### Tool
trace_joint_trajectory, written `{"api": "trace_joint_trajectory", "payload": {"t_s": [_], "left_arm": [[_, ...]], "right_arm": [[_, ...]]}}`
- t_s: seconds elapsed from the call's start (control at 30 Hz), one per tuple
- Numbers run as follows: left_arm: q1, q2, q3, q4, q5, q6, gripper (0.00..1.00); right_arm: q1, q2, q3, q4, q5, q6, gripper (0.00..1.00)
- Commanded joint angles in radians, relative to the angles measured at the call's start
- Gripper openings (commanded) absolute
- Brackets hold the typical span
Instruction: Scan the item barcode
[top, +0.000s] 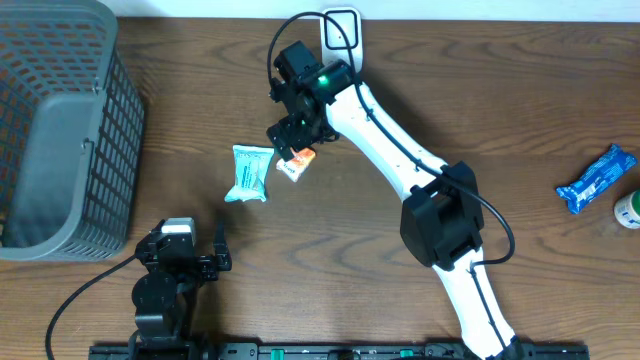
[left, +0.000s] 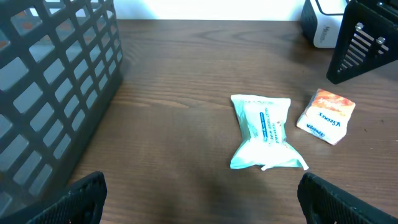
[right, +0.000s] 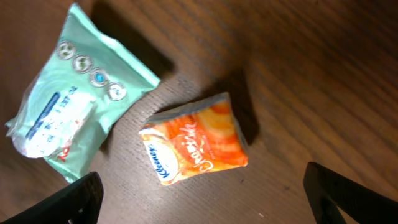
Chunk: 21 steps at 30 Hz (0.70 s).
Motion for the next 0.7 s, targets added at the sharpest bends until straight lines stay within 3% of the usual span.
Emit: {"api": "trace_joint_trajectory", "payload": {"t_s": [0.0,0.37,0.67], "left_arm": [[0.003,-0.002,-0.021,-0.005,-0.015,0.014,0.98],[0.003,-0.002,-0.021,-0.005,-0.016,0.014,0.98],[0.003,-0.002,-0.021,-0.005,-0.016,0.014,0.98]], "right_arm": [[0.003,0.011,-0.014,0.035,-0.001,-0.025,0.99],[0.044,0.073,-0.029,0.040,0.012,-0.174,0.99],[0.044,0.137,-0.036,0.057,0.017,-0.207,0.99]]}}
